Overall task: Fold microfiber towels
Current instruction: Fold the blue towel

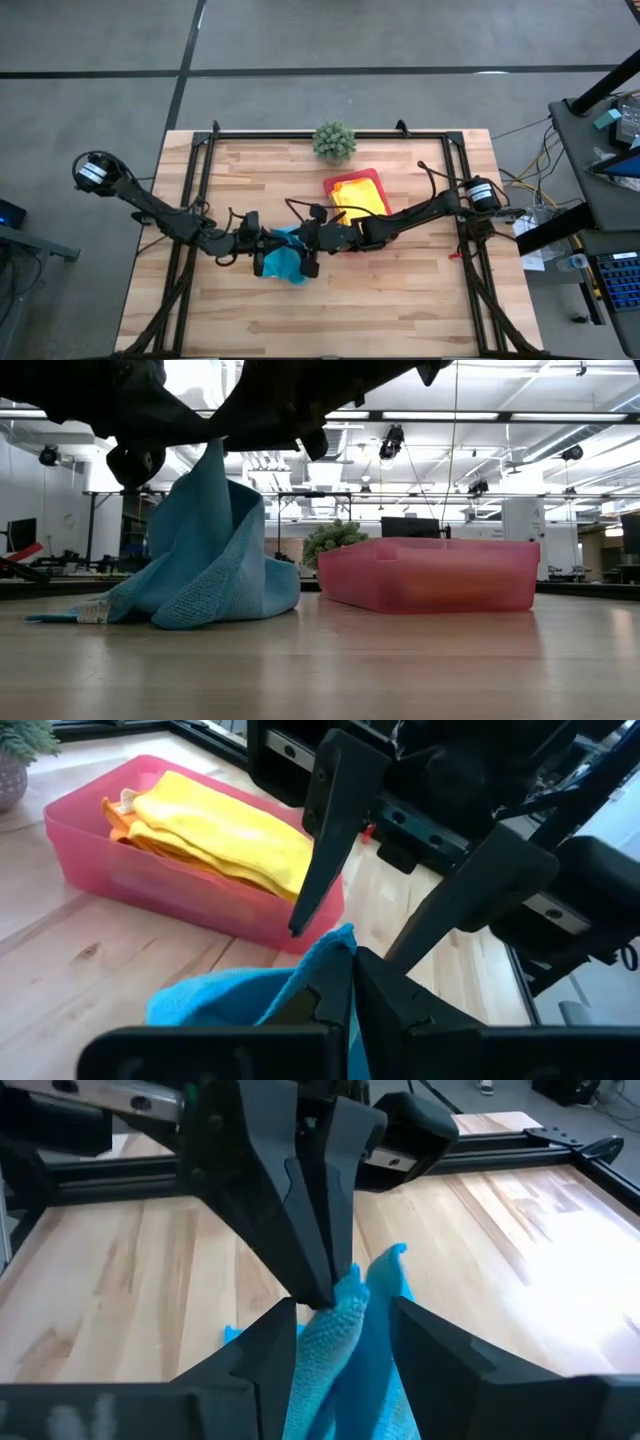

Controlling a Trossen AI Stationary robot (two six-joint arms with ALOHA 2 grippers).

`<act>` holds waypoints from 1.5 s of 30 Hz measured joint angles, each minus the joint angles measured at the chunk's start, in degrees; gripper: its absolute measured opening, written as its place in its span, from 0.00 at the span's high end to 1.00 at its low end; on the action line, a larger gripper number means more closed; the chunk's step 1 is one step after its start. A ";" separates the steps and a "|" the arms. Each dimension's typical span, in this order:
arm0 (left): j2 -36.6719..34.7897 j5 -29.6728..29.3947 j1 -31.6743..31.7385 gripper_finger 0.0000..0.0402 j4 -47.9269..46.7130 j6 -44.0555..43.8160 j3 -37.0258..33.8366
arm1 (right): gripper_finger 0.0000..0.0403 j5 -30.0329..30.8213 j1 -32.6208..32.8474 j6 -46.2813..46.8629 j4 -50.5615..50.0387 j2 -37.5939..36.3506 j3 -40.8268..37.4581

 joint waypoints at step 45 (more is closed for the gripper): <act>-13.76 -2.60 0.02 0.69 -35.34 5.62 -3.10 | 0.98 -0.13 0.00 -4.72 -4.56 0.55 0.00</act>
